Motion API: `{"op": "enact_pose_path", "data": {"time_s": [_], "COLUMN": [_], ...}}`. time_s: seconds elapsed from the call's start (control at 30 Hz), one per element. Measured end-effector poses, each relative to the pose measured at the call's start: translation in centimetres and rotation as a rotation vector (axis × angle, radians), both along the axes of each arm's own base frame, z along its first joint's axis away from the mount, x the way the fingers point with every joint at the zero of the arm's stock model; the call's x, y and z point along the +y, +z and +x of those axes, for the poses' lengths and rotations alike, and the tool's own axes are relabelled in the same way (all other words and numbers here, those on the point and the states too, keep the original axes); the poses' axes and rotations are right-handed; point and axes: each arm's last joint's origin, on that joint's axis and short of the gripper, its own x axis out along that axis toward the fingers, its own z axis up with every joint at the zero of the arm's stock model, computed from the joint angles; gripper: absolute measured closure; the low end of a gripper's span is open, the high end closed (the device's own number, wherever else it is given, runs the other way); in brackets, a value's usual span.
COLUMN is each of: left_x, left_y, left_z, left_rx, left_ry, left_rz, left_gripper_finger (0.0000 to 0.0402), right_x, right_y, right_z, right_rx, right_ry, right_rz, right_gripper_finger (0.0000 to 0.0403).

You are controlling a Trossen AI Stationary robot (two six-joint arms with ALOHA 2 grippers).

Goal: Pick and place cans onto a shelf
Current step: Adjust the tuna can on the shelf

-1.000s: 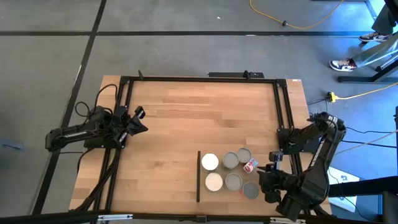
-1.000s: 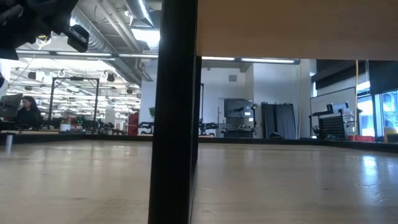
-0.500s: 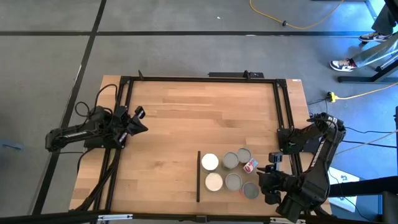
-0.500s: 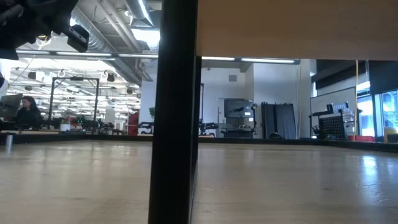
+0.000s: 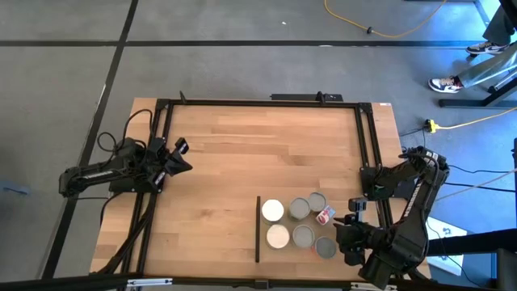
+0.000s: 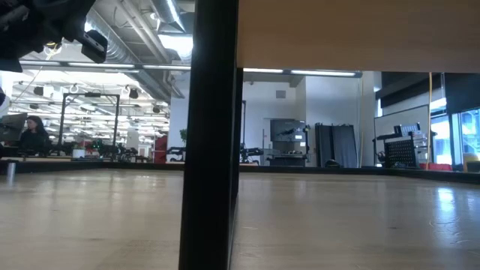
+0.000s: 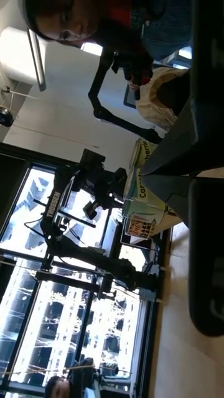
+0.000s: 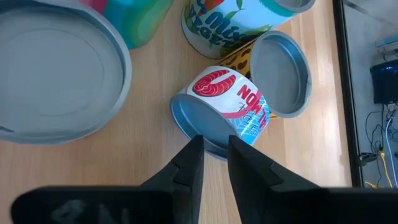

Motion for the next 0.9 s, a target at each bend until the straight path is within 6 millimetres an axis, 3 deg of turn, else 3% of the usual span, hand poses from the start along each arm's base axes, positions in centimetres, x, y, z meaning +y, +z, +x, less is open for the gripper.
{"op": "enact_pose_path", "data": {"time_s": [0.9], "left_x": [0.0], "left_y": [0.0], "left_z": [0.0], "left_rx": [-0.008], "left_ry": [0.009], "left_rz": [0.026], "left_gripper_finger": [0.0401], "right_x": [-0.67], "right_y": [-0.18], "right_z": [0.28], "right_rx": [0.008], "right_ry": [0.091], "right_rz": [-0.107], "right_gripper_finger": [0.0329]}}
